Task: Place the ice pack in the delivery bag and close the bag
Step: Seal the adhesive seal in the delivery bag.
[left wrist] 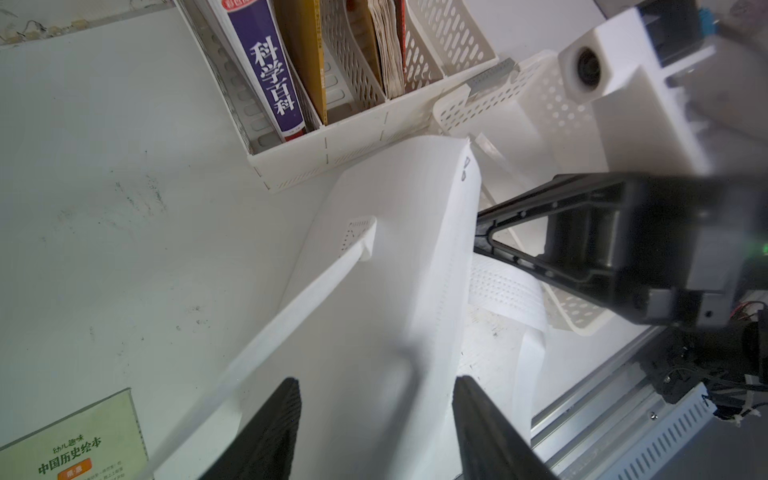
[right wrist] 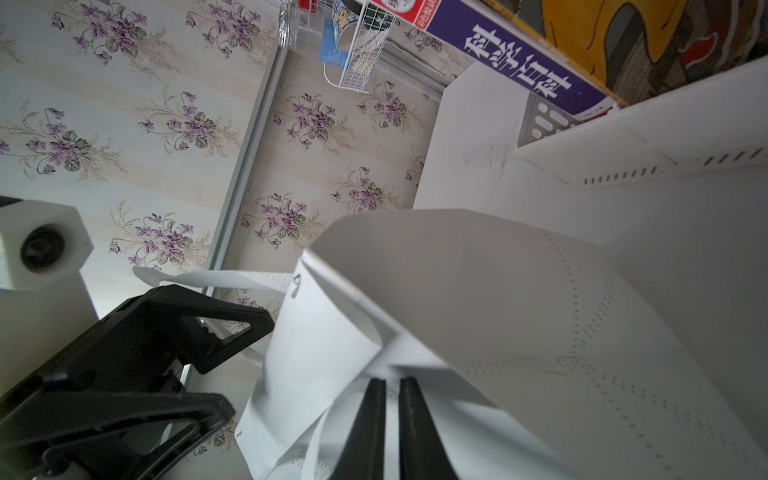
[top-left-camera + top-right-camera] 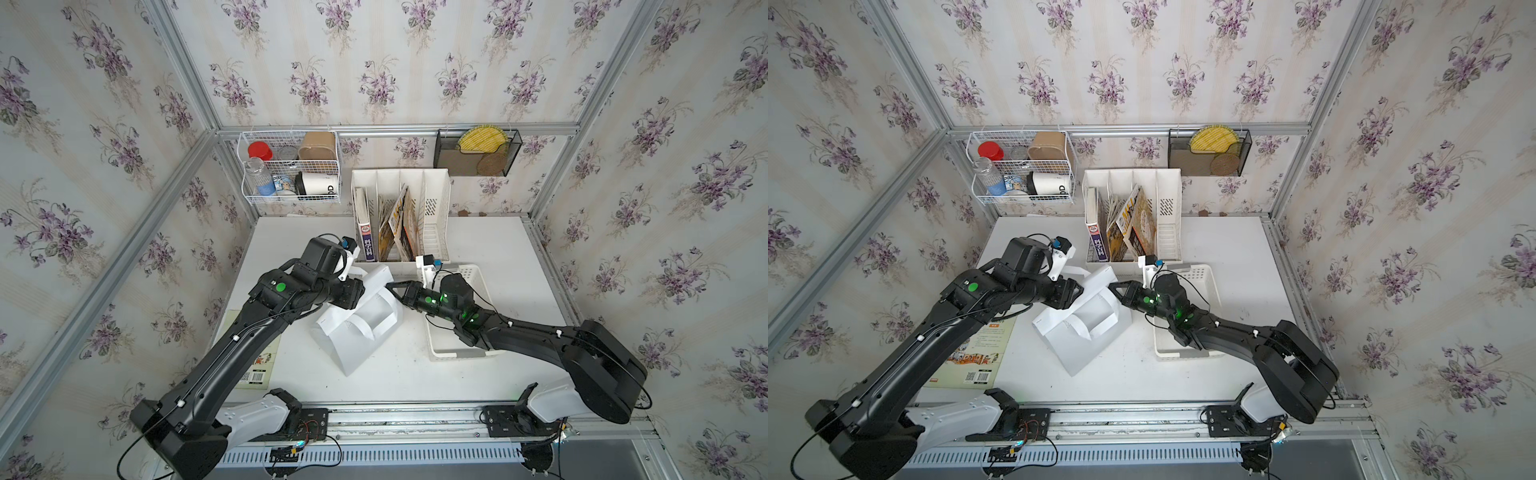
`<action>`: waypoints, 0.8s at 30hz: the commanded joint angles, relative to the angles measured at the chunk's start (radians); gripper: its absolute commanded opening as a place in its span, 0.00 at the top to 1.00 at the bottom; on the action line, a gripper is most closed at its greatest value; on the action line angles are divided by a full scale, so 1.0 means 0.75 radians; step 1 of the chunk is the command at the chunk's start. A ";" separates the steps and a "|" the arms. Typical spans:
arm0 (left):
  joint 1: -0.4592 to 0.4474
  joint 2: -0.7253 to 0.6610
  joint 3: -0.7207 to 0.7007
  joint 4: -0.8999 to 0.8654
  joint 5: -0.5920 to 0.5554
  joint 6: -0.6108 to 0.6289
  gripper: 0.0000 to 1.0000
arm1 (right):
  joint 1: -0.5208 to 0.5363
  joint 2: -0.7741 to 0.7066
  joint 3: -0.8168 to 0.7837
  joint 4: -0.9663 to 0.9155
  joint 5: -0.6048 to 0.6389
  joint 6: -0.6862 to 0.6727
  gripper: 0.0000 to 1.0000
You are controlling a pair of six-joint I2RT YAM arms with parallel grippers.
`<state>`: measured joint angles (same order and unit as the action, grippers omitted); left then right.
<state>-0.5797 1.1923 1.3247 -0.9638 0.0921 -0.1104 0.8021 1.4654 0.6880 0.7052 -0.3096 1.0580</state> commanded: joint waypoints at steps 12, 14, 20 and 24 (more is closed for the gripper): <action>0.043 -0.029 -0.105 0.040 0.144 0.086 0.48 | 0.000 0.008 -0.011 0.046 -0.049 -0.010 0.85; 0.050 -0.027 -0.113 0.036 0.146 0.091 0.51 | 0.000 0.009 -0.011 0.047 -0.048 -0.009 0.85; 0.061 -0.007 -0.114 0.029 0.149 0.105 0.63 | 0.000 0.003 -0.013 0.044 -0.051 -0.015 0.85; 0.061 -0.013 -0.115 0.029 0.162 0.107 0.70 | 0.000 -0.016 -0.013 0.018 -0.048 -0.027 0.84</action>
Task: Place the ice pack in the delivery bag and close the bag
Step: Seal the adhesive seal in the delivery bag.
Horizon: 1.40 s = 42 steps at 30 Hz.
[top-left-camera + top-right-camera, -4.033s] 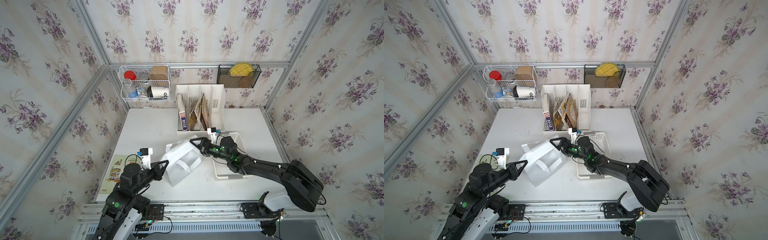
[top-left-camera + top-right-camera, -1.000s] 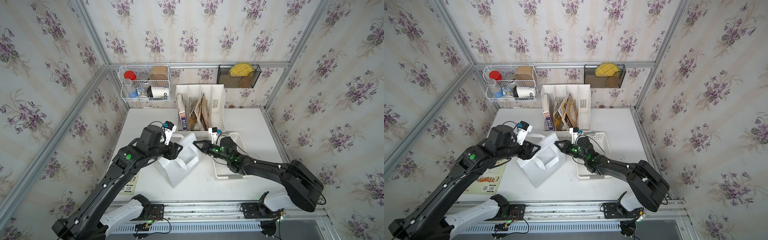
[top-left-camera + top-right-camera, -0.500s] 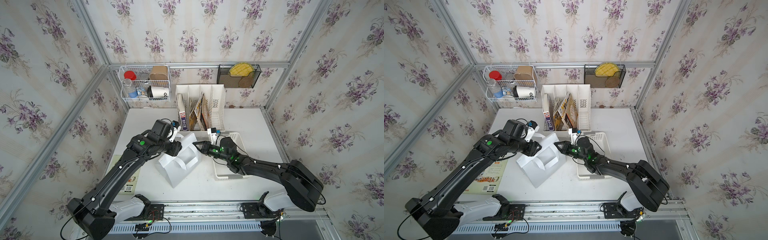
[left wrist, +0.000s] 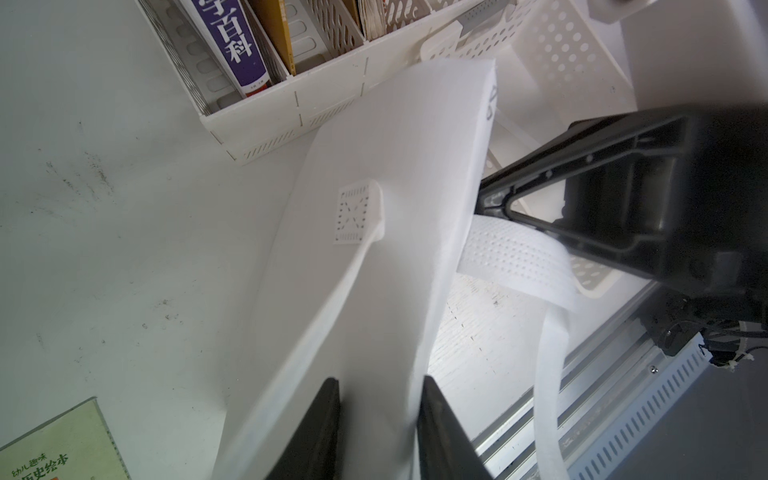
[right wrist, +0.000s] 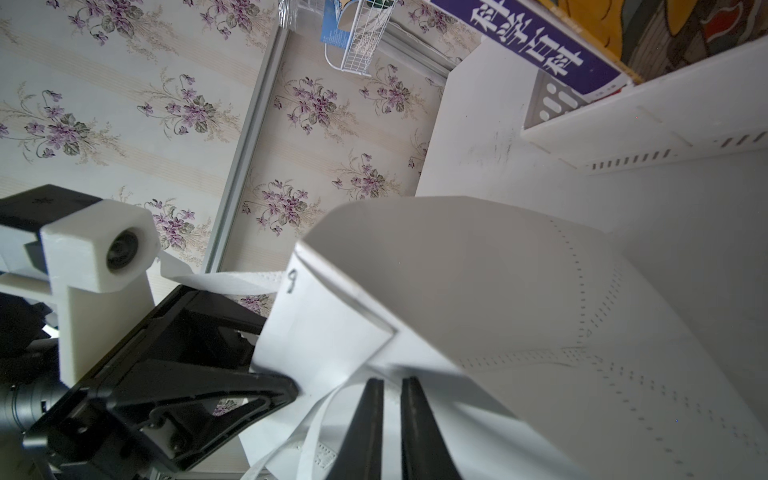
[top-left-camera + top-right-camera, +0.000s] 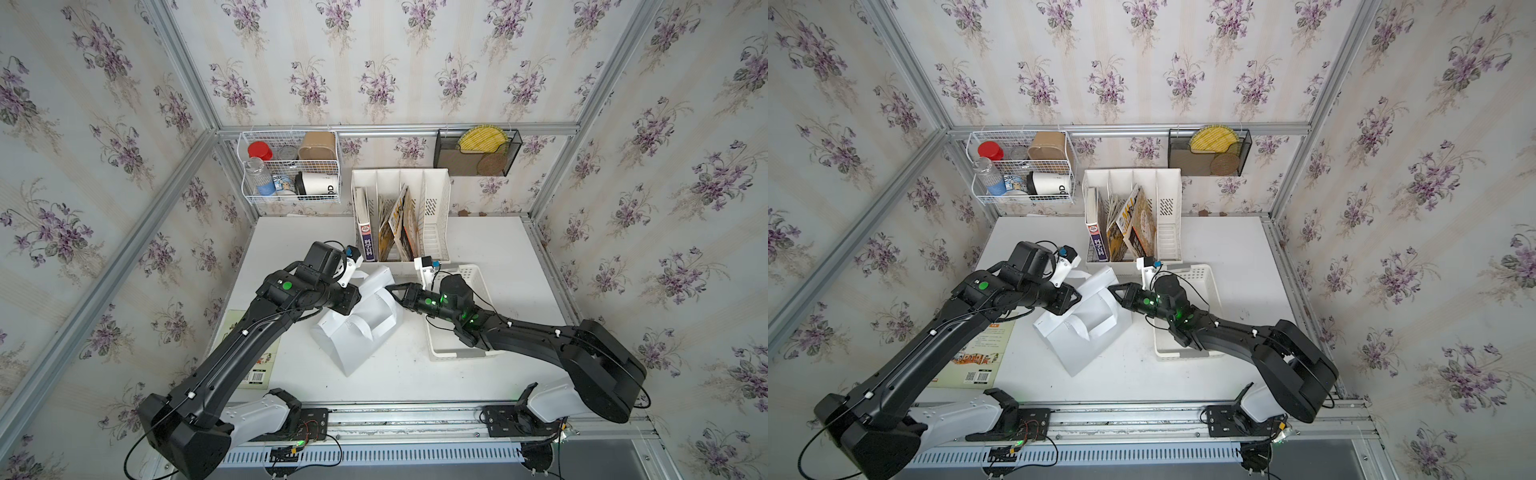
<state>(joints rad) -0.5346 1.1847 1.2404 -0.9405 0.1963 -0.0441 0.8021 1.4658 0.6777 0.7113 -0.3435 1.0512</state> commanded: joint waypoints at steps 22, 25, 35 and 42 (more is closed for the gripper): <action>0.003 -0.011 0.037 0.025 0.087 -0.059 0.61 | 0.035 -0.152 0.043 -0.332 -0.021 -0.168 0.46; 0.003 -0.006 0.061 0.041 0.114 -0.083 0.58 | 0.049 -0.118 0.065 -0.332 -0.029 -0.174 0.46; 0.002 0.099 0.132 0.088 0.185 -0.115 0.56 | 0.054 -0.111 0.032 -0.305 -0.026 -0.167 0.64; 0.003 0.214 0.172 0.096 0.150 -0.083 0.61 | 0.053 -0.110 0.005 -0.237 -0.055 -0.153 0.55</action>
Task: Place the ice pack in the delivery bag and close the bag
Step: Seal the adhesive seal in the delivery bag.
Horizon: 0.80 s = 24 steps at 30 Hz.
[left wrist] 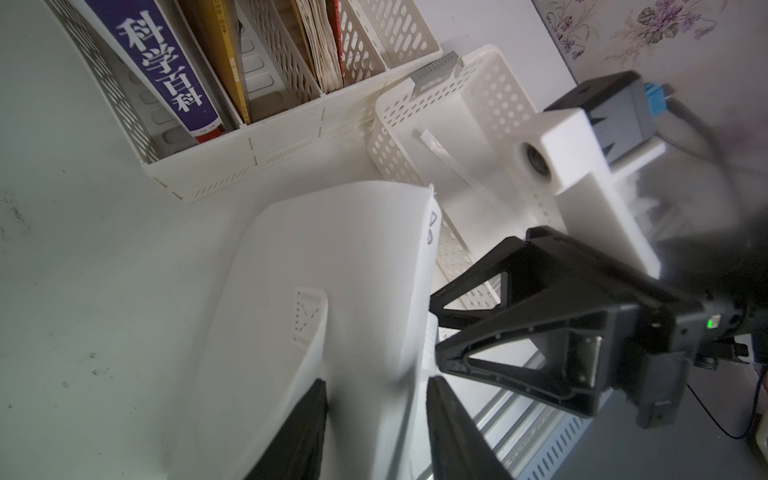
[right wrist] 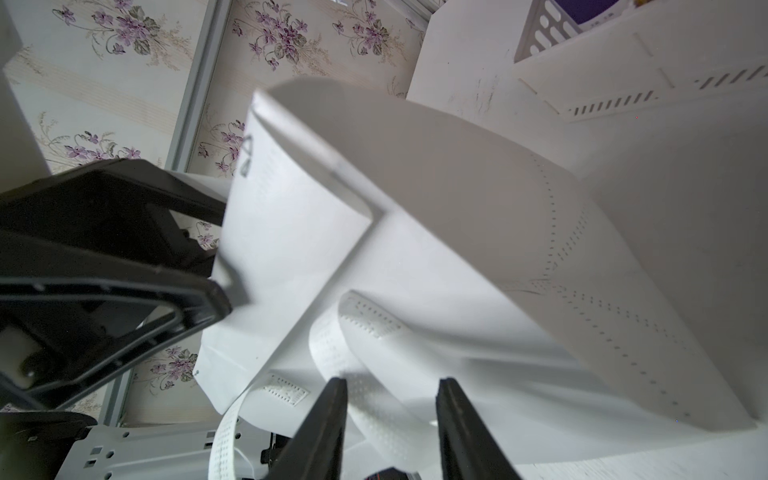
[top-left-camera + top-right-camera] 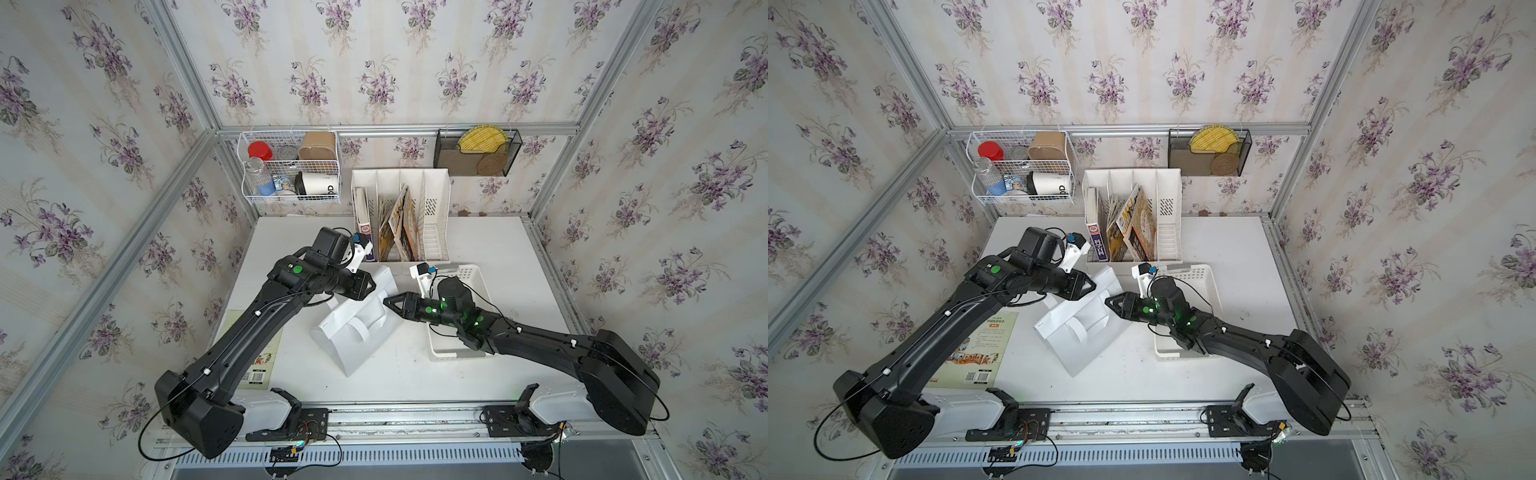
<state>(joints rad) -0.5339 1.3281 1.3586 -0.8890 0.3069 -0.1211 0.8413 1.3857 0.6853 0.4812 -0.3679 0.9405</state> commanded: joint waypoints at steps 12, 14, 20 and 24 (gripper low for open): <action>0.000 0.072 0.012 0.039 0.057 0.019 0.89 | 0.001 0.010 -0.028 0.102 -0.035 0.002 0.49; 0.000 0.058 0.020 0.031 0.054 0.012 0.85 | 0.001 0.024 -0.024 0.099 -0.031 -0.002 0.49; 0.000 0.014 0.055 0.022 0.057 -0.028 0.56 | 0.001 0.071 -0.015 0.070 -0.009 -0.013 0.53; -0.001 0.008 0.080 0.041 0.118 -0.057 0.53 | 0.001 0.081 -0.021 0.093 -0.019 -0.005 0.58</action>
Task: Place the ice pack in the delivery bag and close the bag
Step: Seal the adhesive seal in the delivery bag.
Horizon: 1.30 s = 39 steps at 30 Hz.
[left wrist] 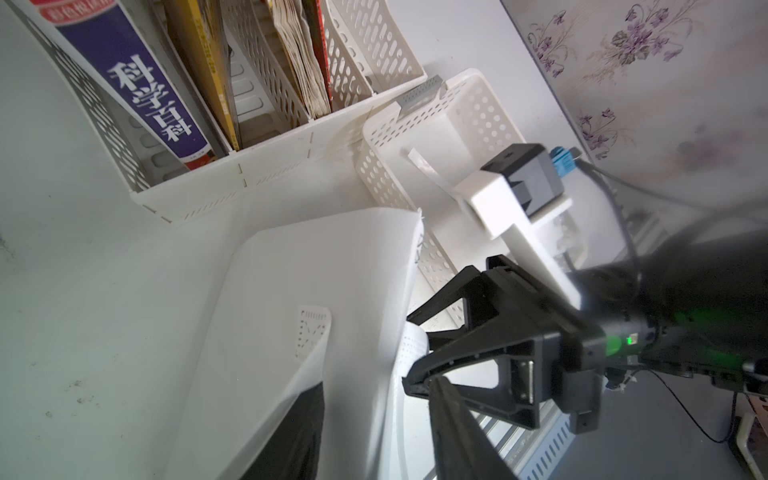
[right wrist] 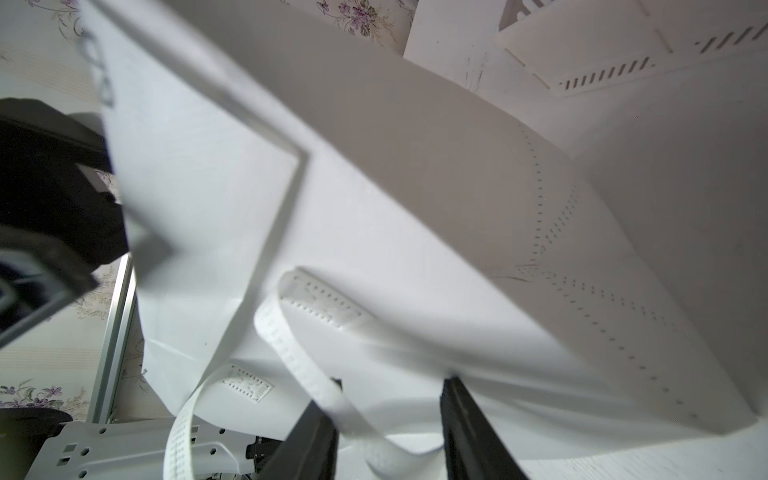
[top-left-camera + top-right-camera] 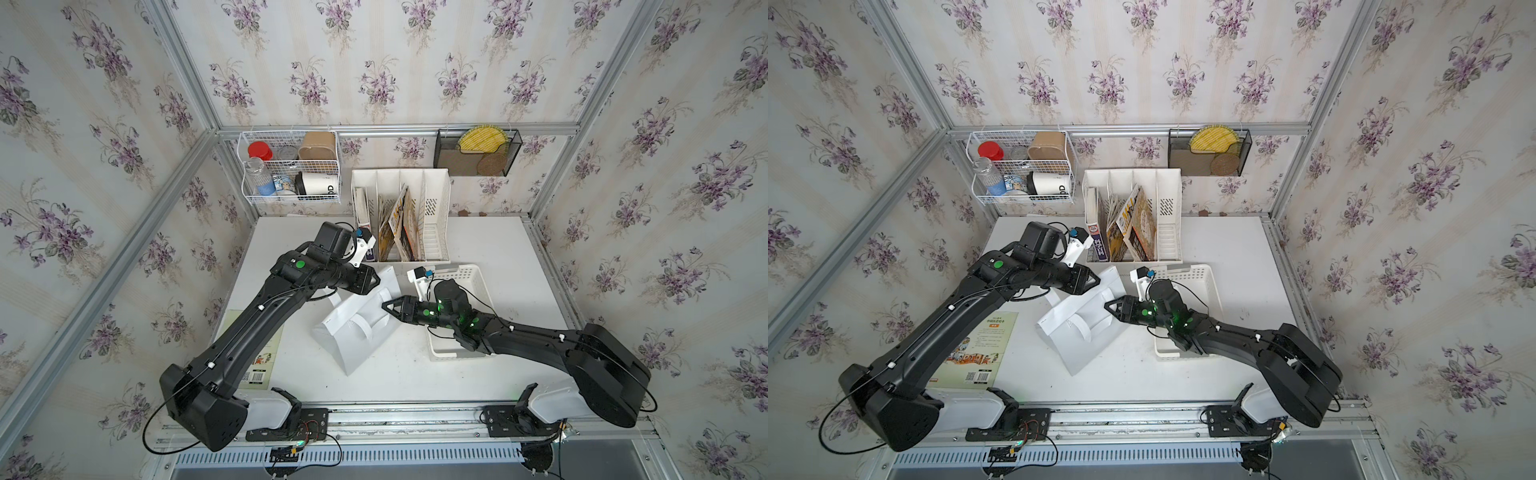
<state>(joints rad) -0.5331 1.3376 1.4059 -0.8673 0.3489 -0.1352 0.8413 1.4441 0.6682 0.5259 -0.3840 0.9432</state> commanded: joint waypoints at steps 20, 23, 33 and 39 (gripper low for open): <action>-0.050 0.331 0.246 -0.026 -0.044 0.017 0.52 | 0.001 -0.028 -0.035 0.047 0.024 -0.006 0.61; -0.054 0.348 0.237 -0.016 -0.003 0.017 0.58 | 0.001 -0.026 -0.034 0.047 0.023 -0.002 0.61; -0.057 0.322 0.260 -0.044 0.005 0.013 1.00 | 0.001 -0.023 -0.032 0.041 0.034 0.000 0.62; -0.057 0.199 0.252 -0.038 0.005 -0.018 0.63 | 0.000 -0.026 -0.033 0.034 0.039 0.000 0.62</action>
<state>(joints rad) -0.5762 1.5234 1.5875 -0.9138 0.3382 -0.1310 0.8413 1.4261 0.6411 0.5415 -0.3622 0.9432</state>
